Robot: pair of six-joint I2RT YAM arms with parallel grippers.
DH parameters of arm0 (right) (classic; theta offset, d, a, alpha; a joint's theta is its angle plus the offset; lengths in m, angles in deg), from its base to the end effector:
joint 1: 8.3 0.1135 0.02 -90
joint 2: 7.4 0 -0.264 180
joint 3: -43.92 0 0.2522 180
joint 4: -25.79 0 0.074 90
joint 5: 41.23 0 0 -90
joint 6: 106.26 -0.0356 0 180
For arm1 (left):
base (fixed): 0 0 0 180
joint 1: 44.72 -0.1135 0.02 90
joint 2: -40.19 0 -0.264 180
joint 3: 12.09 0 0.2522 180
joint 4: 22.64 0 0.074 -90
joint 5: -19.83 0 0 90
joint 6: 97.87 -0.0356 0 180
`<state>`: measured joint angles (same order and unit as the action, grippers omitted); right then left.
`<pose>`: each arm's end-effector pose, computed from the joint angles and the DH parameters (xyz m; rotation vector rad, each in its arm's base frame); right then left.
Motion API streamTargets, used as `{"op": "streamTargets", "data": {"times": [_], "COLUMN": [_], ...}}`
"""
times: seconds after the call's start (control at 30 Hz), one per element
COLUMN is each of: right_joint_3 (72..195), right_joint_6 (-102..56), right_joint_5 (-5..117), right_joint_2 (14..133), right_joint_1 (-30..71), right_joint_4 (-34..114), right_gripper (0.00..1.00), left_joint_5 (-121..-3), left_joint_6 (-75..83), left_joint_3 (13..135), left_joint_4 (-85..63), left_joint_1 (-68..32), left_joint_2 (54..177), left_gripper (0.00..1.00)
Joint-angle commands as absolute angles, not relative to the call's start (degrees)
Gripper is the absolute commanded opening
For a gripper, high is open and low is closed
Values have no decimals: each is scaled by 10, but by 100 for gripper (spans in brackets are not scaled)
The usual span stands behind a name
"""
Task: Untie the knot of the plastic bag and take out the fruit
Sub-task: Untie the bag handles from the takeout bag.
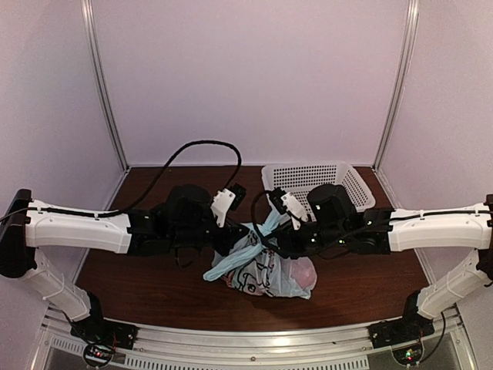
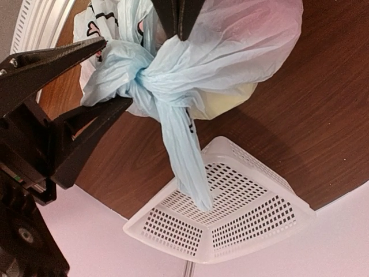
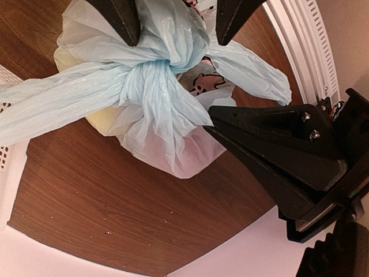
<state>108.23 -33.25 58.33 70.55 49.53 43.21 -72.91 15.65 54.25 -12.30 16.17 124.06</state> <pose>0.1566 0.2600 0.2559 -0.8856 2.0737 0.9228 0.1616 -0.2867 0.2488 0.6657 2.0661 -0.8399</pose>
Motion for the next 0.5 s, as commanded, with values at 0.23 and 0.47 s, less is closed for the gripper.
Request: {"op": "streamTargets", "data": {"times": [0.23, 0.47], "right_joint_3": [1092, 1075], "right_joint_6": [-330, -339], "right_joint_5": [557, 547], "right_joint_2": [708, 693], "right_joint_1": [507, 508], "right_joint_4": [425, 411], "right_gripper": [10, 0], "left_joint_5": [-735, -746], "left_joint_6": [168, 182], "left_joint_3": [539, 535], "left_joint_4": [-154, -154], "left_joint_1": [159, 157], "left_joint_2": [1228, 1225], "left_gripper": [0, 0]}}
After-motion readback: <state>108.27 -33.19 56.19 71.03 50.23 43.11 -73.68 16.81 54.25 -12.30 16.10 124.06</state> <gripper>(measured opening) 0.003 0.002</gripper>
